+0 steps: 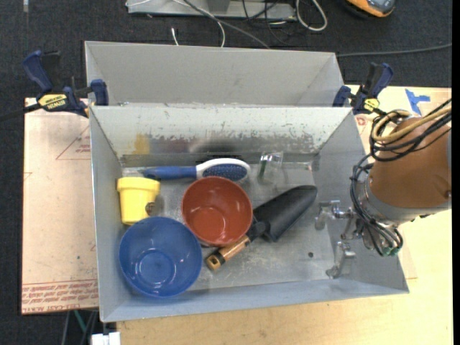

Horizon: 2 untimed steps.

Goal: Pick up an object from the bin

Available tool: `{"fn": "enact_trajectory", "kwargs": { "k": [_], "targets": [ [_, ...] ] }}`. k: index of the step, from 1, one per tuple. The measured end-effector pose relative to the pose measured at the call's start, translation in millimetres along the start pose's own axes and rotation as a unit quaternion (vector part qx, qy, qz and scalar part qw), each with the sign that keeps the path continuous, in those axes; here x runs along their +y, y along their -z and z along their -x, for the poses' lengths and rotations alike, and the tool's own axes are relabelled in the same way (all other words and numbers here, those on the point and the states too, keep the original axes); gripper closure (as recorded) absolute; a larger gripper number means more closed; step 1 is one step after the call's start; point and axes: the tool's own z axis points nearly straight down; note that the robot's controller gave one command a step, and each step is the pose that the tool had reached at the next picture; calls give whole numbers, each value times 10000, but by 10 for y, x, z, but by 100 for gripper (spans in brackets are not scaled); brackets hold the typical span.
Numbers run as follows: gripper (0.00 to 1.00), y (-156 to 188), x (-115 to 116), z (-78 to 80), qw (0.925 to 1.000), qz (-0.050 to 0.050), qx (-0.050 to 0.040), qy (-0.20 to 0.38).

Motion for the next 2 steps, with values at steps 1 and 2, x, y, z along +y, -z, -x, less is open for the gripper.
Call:
{"fn": "enact_trajectory", "kwargs": {
  "k": [1, 2],
  "targets": [
    [0, 0, 0, 0, 10000, 0, 0, 0],
    [0, 185, -74, 286, 10000, 4, 20, -36]
  ]
}}
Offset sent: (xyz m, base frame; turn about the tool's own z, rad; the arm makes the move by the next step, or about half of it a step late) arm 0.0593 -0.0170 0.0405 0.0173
